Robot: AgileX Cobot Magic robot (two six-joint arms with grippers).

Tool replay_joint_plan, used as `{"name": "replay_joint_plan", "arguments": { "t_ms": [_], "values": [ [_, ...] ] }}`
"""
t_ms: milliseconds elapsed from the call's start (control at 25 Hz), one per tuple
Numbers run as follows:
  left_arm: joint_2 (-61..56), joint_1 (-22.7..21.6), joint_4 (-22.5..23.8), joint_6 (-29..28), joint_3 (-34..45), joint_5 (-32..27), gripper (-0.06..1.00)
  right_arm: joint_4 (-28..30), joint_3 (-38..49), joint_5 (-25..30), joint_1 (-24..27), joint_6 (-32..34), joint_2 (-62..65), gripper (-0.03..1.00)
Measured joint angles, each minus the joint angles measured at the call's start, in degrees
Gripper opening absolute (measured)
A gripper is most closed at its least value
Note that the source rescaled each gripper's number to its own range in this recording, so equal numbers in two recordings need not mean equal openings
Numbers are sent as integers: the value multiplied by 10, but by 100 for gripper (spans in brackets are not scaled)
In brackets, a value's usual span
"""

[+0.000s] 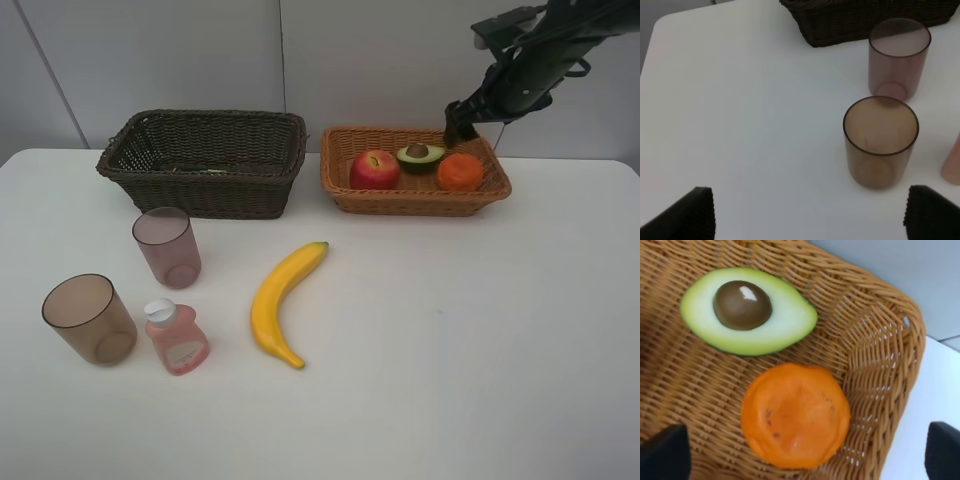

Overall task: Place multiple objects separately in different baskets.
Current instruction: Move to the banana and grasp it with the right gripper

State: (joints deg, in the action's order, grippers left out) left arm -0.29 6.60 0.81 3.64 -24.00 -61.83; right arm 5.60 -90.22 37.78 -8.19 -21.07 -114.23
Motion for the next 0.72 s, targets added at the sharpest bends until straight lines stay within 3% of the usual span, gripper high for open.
{"name": "replay_joint_plan", "arguments": {
  "t_ms": [480,720],
  "values": [
    [0,0,0,0,0,0,100,29,0,46,-95,-56,56,99],
    [0,0,0,0,0,0,100,41,0,91,-162,-147,62,99]
  ]
}}
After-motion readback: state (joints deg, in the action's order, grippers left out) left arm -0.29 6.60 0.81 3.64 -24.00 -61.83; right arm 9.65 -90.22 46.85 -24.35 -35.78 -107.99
